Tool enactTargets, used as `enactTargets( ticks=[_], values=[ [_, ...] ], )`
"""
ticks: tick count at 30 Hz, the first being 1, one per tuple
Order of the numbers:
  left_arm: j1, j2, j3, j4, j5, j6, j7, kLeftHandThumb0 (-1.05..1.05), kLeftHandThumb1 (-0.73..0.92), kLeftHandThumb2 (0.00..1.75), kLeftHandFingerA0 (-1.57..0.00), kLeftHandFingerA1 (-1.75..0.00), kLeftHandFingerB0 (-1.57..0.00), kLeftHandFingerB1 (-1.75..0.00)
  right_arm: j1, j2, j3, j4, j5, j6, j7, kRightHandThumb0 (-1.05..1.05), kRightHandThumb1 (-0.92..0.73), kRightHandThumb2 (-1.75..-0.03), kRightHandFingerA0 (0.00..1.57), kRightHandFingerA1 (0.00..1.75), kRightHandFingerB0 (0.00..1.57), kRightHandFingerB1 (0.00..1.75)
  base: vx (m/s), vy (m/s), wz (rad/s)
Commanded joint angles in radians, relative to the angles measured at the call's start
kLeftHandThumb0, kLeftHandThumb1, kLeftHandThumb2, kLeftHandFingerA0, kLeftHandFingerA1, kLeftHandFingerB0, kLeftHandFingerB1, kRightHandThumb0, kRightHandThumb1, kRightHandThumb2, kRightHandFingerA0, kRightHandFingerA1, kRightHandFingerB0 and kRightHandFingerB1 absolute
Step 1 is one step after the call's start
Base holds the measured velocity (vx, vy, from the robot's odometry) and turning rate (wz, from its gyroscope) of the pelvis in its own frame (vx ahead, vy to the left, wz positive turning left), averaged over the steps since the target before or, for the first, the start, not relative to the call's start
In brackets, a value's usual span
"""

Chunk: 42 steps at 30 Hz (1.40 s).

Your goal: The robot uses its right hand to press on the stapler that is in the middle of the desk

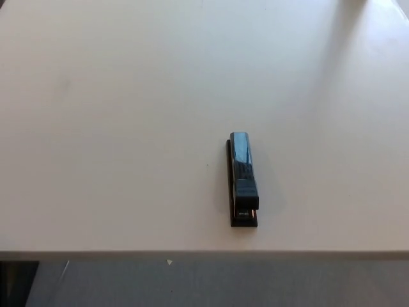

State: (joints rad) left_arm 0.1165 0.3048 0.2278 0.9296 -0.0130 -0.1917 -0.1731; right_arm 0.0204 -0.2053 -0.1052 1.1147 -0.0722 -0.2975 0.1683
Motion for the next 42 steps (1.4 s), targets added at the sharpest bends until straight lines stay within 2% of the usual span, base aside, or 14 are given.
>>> enactTargets(
  ticks=[1,4,5,6,8,9,10,12,13,20,24,33,41,42],
  values=[
    [-0.019,0.061,0.069,0.011,-0.082,-0.133,-0.089,-0.53,0.92,0.93,-0.10,-0.36,-0.02,-0.26,-0.044,-0.048,-0.107,0.078,0.106,-0.215,0.078,-0.78,-0.90,-1.19,0.00,0.16,0.00,0.12,0.00,0.000,0.00],
    [-0.022,0.056,0.078,0.008,-0.084,-0.124,-0.092,-0.53,0.92,0.90,-0.05,-0.33,-0.05,-0.27,-0.064,-0.049,-0.217,0.081,0.188,-0.164,0.083,-0.74,-0.87,-1.12,0.02,0.18,0.00,0.11,0.00,0.000,0.00],
    [-0.024,0.058,0.078,0.012,-0.082,-0.126,-0.094,-0.53,0.92,0.90,-0.05,-0.33,-0.05,-0.26,-0.071,-0.045,-0.260,0.080,0.222,-0.152,0.080,-0.62,-0.92,-0.77,0.03,0.22,0.00,0.00,0.00,0.000,0.00],
    [-0.028,0.057,0.084,0.016,-0.089,-0.124,-0.100,-0.53,0.92,0.90,-0.05,-0.33,-0.04,-0.26,-0.081,-0.041,-0.331,0.076,0.289,-0.121,0.114,-0.74,-0.87,-1.09,0.05,0.19,0.00,0.09,0.00,0.000,0.00],
    [-0.030,0.059,0.083,0.015,-0.083,-0.123,-0.095,-0.53,0.92,0.90,-0.06,-0.34,-0.04,-0.26,-0.094,-0.045,-0.380,0.076,0.318,-0.090,0.116,-0.76,-0.89,-1.08,0.06,0.18,0.00,0.05,0.00,0.000,0.00],
    [-0.033,0.062,0.086,0.022,-0.082,-0.126,-0.095,-0.60,0.88,1.09,-0.04,-0.40,-0.03,-0.29,-0.097,-0.053,-0.431,0.066,0.351,-0.081,0.088,-0.77,-0.90,-1.05,0.08,0.20,0.00,0.00,0.00,0.000,0.00],
    [-0.033,0.063,0.086,0.022,-0.082,-0.129,-0.095,-0.52,0.92,0.90,-0.06,-0.35,-0.05,-0.26,-0.099,-0.061,-0.450,0.067,0.361,-0.076,0.077,-0.74,-0.87,-1.02,0.08,0.22,0.00,0.00,0.00,0.000,0.00],
    [-0.037,0.066,0.088,0.024,-0.083,-0.133,-0.098,-0.52,0.92,0.90,-0.06,-0.35,-0.05,-0.26,-0.108,-0.081,-0.496,0.084,0.365,-0.074,0.047,-0.60,-0.84,-0.95,0.07,0.28,0.00,0.00,0.00,0.000,0.00],
    [-0.040,0.066,0.090,0.031,-0.087,-0.138,-0.103,-0.58,0.88,1.05,-0.06,-0.37,-0.01,-0.28,-0.111,-0.102,-0.529,0.103,0.379,-0.068,0.037,-0.65,-0.84,-0.97,0.07,0.30,0.00,0.00,0.00,0.000,0.00],
    [-0.047,0.071,0.095,0.035,-0.089,-0.134,-0.110,-0.58,0.89,1.06,-0.05,-0.37,0.00,-0.27,-0.137,-0.194,-0.729,0.160,0.480,0.008,-0.014,-0.67,-0.75,-0.91,0.10,0.33,0.00,0.00,0.00,0.000,0.00],
    [-0.050,0.066,0.099,0.034,-0.091,-0.132,-0.106,-0.52,0.92,0.90,-0.06,-0.33,-0.05,-0.26,-0.151,-0.251,-0.833,0.147,0.534,-0.008,-0.038,-0.62,-0.76,-0.90,0.09,0.33,0.00,0.00,0.00,0.000,0.00],
    [-0.058,0.078,0.095,0.036,-0.081,-0.128,-0.106,-0.58,0.88,1.06,-0.05,-0.39,-0.02,-0.28,-0.230,-0.412,-0.951,0.078,0.548,-0.093,-0.121,-0.69,-0.78,-0.95,0.10,0.33,0.00,0.00,0.00,0.000,0.00],
    [-0.062,0.085,0.095,0.053,-0.097,-0.139,-0.128,-0.51,0.92,0.90,-0.05,-0.32,-0.02,-0.23,-0.378,-0.534,-0.950,-0.077,0.529,-0.189,-0.141,-0.84,-0.79,-0.99,0.20,0.41,0.00,0.00,0.00,0.000,0.00],
    [-0.061,0.085,0.094,0.048,-0.095,-0.137,-0.127,-0.57,0.89,1.05,-0.05,-0.36,0.00,-0.26,-0.386,-0.527,-0.939,-0.118,0.523,-0.187,-0.151,-0.85,-0.81,-1.01,0.22,0.42,0.00,0.00,0.00,0.000,0.00]
  ],
)
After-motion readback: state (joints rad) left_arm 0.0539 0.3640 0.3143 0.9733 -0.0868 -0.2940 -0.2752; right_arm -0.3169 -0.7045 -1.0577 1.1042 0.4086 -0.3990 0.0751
